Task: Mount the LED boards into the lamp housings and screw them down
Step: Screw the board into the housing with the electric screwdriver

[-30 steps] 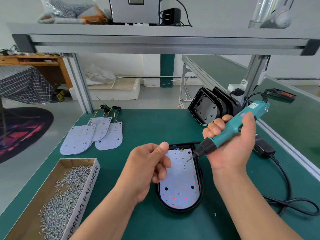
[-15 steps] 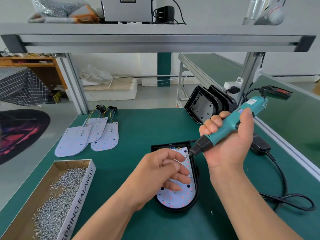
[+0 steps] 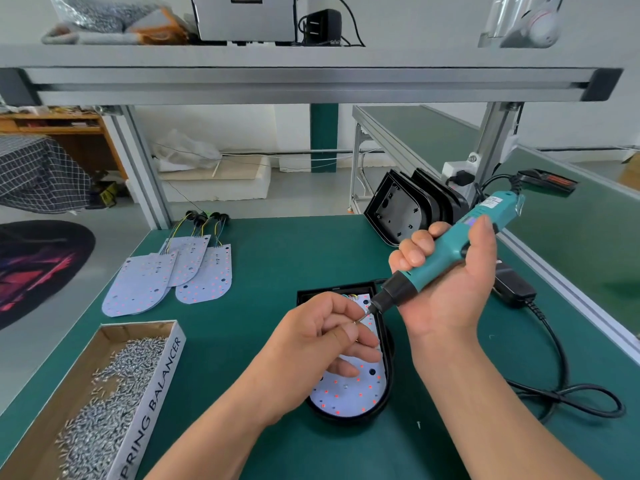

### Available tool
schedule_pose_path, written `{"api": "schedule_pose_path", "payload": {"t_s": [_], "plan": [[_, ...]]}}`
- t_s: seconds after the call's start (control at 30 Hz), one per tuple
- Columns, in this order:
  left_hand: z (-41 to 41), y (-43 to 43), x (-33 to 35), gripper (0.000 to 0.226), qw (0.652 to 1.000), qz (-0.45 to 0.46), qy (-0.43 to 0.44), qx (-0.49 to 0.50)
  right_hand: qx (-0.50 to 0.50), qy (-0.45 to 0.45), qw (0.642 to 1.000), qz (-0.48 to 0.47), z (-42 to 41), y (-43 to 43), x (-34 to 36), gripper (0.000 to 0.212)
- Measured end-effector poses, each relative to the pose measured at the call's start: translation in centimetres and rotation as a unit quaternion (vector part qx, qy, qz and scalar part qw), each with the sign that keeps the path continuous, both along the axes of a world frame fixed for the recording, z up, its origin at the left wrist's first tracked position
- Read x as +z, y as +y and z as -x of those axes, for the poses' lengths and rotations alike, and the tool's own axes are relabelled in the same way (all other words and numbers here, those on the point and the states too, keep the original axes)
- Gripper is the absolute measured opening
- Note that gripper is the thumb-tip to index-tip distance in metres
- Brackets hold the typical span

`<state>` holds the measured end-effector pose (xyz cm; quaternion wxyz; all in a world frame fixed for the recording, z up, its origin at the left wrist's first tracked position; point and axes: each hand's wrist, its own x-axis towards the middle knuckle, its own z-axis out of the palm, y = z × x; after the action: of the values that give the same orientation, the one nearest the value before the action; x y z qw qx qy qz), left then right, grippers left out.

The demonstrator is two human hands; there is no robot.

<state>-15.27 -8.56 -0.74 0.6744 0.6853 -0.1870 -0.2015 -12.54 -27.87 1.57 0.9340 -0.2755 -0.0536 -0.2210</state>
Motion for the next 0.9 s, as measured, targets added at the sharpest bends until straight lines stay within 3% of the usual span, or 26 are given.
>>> {"api": "schedule_pose_path", "payload": {"t_s": [0.73, 0.83, 0.9], "plan": [[0.0, -0.3, -0.5, 0.025, 0.995, -0.057, -0.071, 0.038, -0.017, 0.039, 0.999, -0.024, 0.1, 1.0, -0.3, 0.044], [-0.1, 0.4, 0.2, 0.047, 0.991, -0.081, -0.088, 0.059, -0.014, 0.039, 0.998, -0.036, -0.1, 1.0, -0.4, 0.045], [-0.9, 1.6, 0.6, 0.057, 0.972, -0.126, -0.122, 0.155, -0.023, 0.039, 0.998, -0.035, -0.1, 0.9, -0.4, 0.045]]}}
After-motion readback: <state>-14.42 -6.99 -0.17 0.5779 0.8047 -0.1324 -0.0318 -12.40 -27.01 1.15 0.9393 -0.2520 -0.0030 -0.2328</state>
